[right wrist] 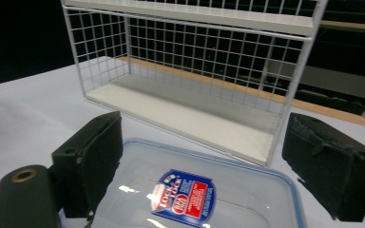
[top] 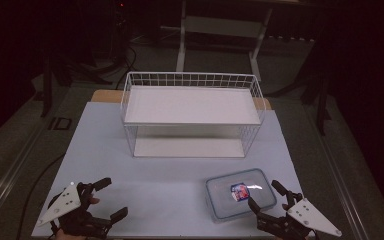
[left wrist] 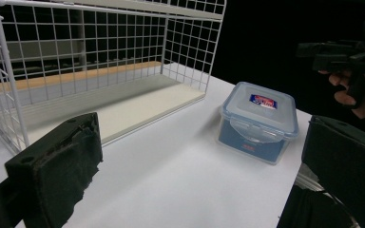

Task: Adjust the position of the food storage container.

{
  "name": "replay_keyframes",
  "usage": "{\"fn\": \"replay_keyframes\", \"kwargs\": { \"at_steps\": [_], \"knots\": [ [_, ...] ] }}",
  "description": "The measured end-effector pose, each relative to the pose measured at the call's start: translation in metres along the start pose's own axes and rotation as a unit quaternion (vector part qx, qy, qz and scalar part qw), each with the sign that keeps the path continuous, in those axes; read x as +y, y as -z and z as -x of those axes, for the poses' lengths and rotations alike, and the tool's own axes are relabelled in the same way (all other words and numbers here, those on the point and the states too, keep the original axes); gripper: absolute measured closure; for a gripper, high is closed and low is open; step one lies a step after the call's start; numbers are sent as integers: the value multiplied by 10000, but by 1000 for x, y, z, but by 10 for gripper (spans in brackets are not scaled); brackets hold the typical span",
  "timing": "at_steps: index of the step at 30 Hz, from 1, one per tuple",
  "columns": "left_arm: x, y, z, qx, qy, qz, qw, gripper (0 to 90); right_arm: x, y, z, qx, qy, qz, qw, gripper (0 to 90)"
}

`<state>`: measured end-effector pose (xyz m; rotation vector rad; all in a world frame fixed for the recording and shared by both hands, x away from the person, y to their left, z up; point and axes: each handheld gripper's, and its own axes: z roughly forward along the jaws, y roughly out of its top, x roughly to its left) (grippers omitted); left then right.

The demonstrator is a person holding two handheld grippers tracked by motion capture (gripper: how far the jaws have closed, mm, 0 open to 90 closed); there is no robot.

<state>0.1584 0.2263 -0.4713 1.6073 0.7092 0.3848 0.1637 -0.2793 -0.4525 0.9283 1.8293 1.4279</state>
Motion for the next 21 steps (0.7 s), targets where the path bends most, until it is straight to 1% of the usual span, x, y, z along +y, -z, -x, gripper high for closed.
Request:
{"fn": "replay_keyframes", "kwargs": {
  "at_steps": [1, 3, 4, 5, 6, 8, 9, 11, 12, 13, 14, 15, 17, 18, 19, 20, 21],
  "knots": [
    [0, 0, 0, -9, -5, -5, 10000, 0, 2, 0, -1, 39, -14, -18, 10000, 113],
    [1, 0, 1, -19, -12, 9, 10000, 0, 5, 1, -2, 154, -71, 38, 9998, 103],
    [1, 0, 2, -24, -21, 19, 10000, 0, 7, 2, -3, 124, -68, 71, 9999, 103],
    [1, 0, 2, -28, -43, 14, 10000, 0, 11, 3, -5, -22, -63, 88, 9999, 104],
    [1, 0, 3, -38, -45, 32, 10000, 0, 13, 3, -6, -118, 7, 85, 9999, 103],
    [1, -1, 3, -49, -40, 35, 10000, 0, 17, 5, -7, -41, 115, 133, 9998, 104],
    [1, -1, 3, -55, -45, 37, 10000, 0, 19, 5, -8, -117, 128, 119, 9998, 105],
    [1, -1, 3, -70, -48, 54, 9999, 0, 20, 5, -8, -87, 153, 69, 9998, 115],
    [2, -1, 3, -62, -53, 63, 9999, 0, 21, 5, -7, -31, 156, 34, 9999, 171],
    [2, -1, 3, -73, -34, 81, 9999, 0, 21, 6, -5, -52, 113, -29, 9999, 208],
    [2, -1, 3, -61, -26, 75, 10000, 0, 20, 7, -2, 22, 37, -100, 9999, 248],
    [2, -1, 2, -53, -28, 68, 10000, 0, 19, 7, 1, 165, -43, -209, 9996, 307],
    [1, -1, 1, -70, 5, 69, 10000, 0, 16, 7, 5, 173, -67, -419, 9990, 348],
    [1, -1, 1, -62, -9, 68, 10000, 0, 13, 8, 8, 211, -91, -523, 9984, 415],
    [1, -1, 2, -66, -16, 74, 9999, 0, 10, 8, 9, 221, -77, -657, 9976, 438],
    [1, -2, 2, -69, -18, 73, 9999, 0, 7, 9, 10, 177, -65, -770, 9969, 480],
    [1, -2, 2, -57, -21, 66, 10000, 0, 3, 10, 9, 204, -62, -837, 9963, 528]
  ]
}}
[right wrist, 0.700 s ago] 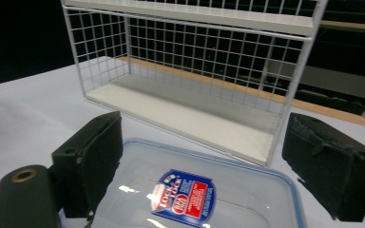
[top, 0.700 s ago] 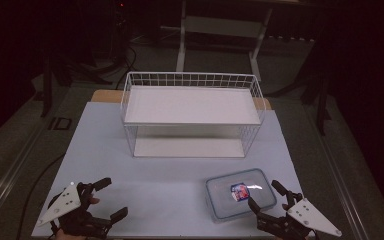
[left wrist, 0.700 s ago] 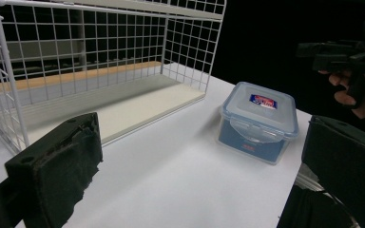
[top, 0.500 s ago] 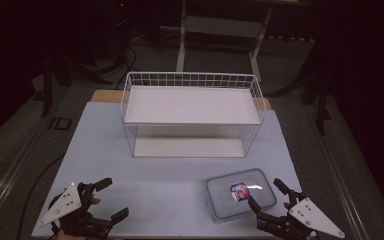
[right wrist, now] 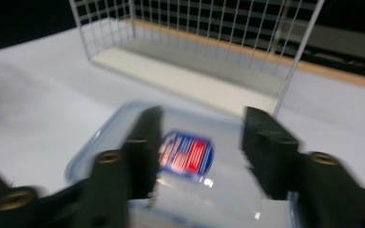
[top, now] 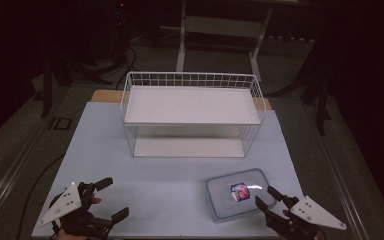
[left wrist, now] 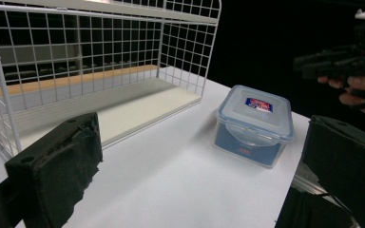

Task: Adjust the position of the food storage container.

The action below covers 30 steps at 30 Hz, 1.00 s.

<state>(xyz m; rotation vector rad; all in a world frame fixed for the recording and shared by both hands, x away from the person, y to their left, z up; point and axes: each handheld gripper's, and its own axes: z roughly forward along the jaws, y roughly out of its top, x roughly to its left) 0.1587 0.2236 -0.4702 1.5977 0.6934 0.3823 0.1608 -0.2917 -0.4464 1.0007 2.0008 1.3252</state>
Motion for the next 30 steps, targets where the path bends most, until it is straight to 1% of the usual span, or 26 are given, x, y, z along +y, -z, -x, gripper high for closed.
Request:
{"fn": "replay_keyframes", "kwargs": {
  "at_steps": [1, 2, 3, 4, 6, 9, 13, 15, 19, 20, 25, 27, 29, 30],
  "knots": [
    [0, 0, 0, -3, 9, -1, 10000, 0, -4, 0, -1, 30, -15, -72, 10000, 558],
    [0, -1, 0, -10, 23, -15, 10000, 0, -8, 0, -1, 69, -40, -141, 9999, 606],
    [-1, -2, 0, -13, 15, -31, 10000, 0, -12, 0, -2, 136, -95, -216, 9996, 640],
    [-1, -2, 0, -26, -1, -47, 10000, 0, -16, -1, -2, 146, -135, -307, 9993, 673],
    [-1, -3, 1, -37, -31, -77, 10000, 0, -24, -5, -1, 292, -238, -550, 9978, 734],
    [-1, -3, 1, -38, -45, -80, 10000, 0, -33, -8, -3, 360, -261, -824, 9956, 890],
    [-2, -4, 1, -50, -7, -69, 10000, 0, -38, -11, -5, 446, -169, -1022, 9936, 899],
    [-2, -4, 1, -52, -26, -82, 9999, 0, -39, -13, -6, 512, -153, -1093, 9926, 900],
    [-2, -4, 1, -62, -41, -94, 9999, 0, -42, -20, -6, 460, -78, -1220, 9914, 900],
    [-1, -4, 1, -57, -40, -92, 9999, 0, -42, -20, -5, 515, -97, -1211, 9913, 900],
    [-2, -5, 1, -70, -46, -127, 9999, 0, -40, -26, -6, 590, -68, -1192, 9911, 900],
    [-2, -5, 2, -87, -64, -125, 9999, 0, -39, -30, -8, 603, 18, -1211, 9908, 900],
    [-2, -5, 2, -93, -68, -127, 9999, 0, -37, -34, -8, 630, 41, -1201, 9908, 900],
    [-2, -5, 2, -89, -71, -126, 9999, 0, -36, -37, -8, 608, 65, -1196, 9909, 900]
  ]
}}
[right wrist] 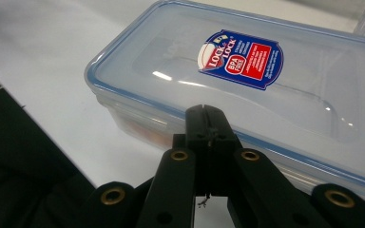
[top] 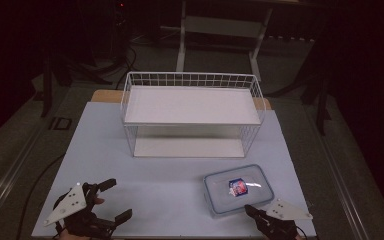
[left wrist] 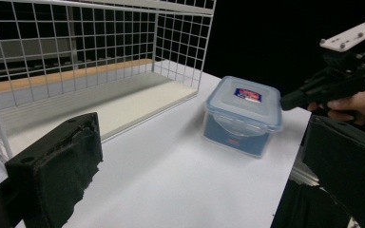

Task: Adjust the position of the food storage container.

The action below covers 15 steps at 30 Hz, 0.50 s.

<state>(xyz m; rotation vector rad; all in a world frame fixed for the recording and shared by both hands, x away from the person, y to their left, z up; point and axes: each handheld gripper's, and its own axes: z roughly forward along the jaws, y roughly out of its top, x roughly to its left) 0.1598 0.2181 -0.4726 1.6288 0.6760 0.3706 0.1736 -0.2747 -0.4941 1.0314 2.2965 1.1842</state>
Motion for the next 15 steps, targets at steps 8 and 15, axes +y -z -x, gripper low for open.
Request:
{"fn": "replay_keyframes", "kwargs": {
  "at_steps": [8, 15],
  "knots": [
    [0, 0, 0, -15, 11, -16, 10000, 0, 12, -17, -1, 119, 142, 43, 9998, 900],
    [-1, -1, 0, -26, 6, -28, 10000, 0, 21, -30, 2, 129, 108, 63, 9998, 900]
  ]
}}
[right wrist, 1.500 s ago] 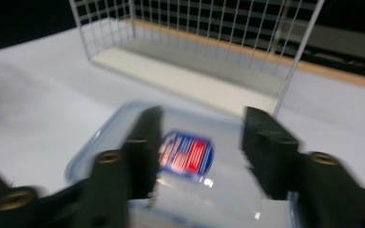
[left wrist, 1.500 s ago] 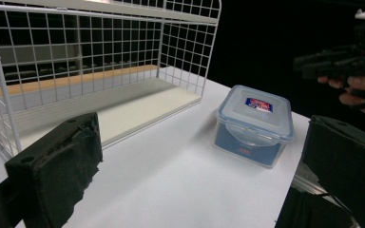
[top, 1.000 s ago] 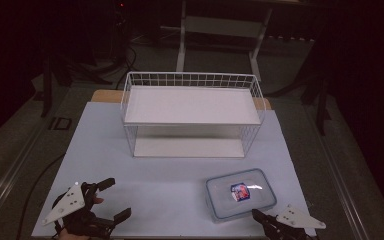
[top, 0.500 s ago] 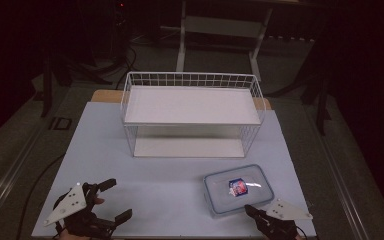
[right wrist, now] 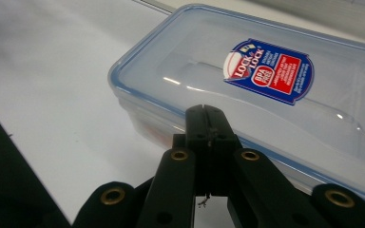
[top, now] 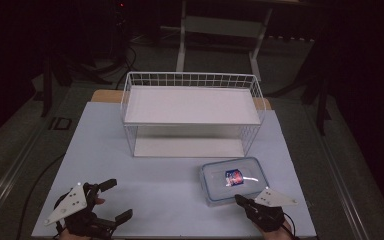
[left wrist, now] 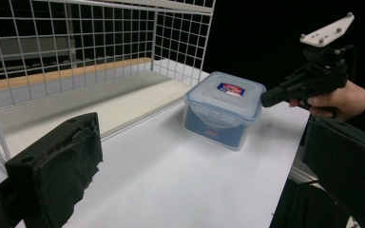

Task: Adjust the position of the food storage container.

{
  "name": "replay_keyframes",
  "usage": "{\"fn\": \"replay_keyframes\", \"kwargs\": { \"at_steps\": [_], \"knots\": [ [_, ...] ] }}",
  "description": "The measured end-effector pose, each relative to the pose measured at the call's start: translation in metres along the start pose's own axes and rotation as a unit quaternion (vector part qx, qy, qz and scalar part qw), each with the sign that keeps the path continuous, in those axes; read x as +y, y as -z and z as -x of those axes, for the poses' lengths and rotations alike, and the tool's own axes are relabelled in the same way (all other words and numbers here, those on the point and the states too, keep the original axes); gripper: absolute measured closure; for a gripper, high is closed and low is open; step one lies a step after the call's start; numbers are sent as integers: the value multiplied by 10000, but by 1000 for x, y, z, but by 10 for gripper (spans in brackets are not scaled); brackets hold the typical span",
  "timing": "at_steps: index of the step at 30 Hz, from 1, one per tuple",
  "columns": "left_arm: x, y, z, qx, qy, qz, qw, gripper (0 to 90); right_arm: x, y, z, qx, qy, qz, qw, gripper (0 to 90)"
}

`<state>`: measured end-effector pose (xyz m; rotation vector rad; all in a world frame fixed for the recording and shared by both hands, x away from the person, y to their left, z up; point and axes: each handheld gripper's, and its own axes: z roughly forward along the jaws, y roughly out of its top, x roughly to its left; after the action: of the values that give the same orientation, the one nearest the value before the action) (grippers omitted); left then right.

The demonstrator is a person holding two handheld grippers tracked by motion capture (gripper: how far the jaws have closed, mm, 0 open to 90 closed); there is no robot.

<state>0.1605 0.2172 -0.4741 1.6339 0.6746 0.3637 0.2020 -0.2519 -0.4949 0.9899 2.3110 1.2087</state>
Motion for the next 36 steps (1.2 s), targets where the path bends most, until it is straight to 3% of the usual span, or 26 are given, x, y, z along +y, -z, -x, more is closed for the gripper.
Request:
{"fn": "replay_keyframes", "kwargs": {
  "at_steps": [7, 9, 15, 20, 22, 26, 28, 33, 36],
  "knots": [
    [-1, -1, 0, -38, 15, -10, 10000, 0, 8, -9, 5, 21, -107, 78, 9999, 900],
    [-1, -2, 0, -67, 32, -6, 10000, 0, 11, -5, 9, -117, -111, 156, 9997, 900],
    [-2, -2, 1, -143, -3, -29, 9999, 0, 9, 16, 43, -822, -323, 351, 9955, 900],
    [-2, -3, 1, -249, 2, 30, 9997, 0, -4, 25, 72, -1574, -533, 212, 9859, 900],
    [-3, -3, 2, -262, -1, 40, 9996, 0, -11, 23, 81, -1679, -608, 115, 9839, 900],
    [-3, -4, 2, -280, 8, 24, 9996, 0, -19, 17, 87, -1570, -770, -6, 9846, 900],
    [-4, -5, 2, -292, 11, 23, 9996, 0, -20, 15, 86, -1463, -766, 14, 9863, 900],
    [-4, -5, 2, -328, 19, 45, 9995, 0, -20, 16, 84, -1457, -849, 43, 9857, 900],
    [-4, -6, 2, -327, 27, 32, 9995, 0, -18, 13, 78, -1338, -822, 25, 9876, 900]
  ]
}}
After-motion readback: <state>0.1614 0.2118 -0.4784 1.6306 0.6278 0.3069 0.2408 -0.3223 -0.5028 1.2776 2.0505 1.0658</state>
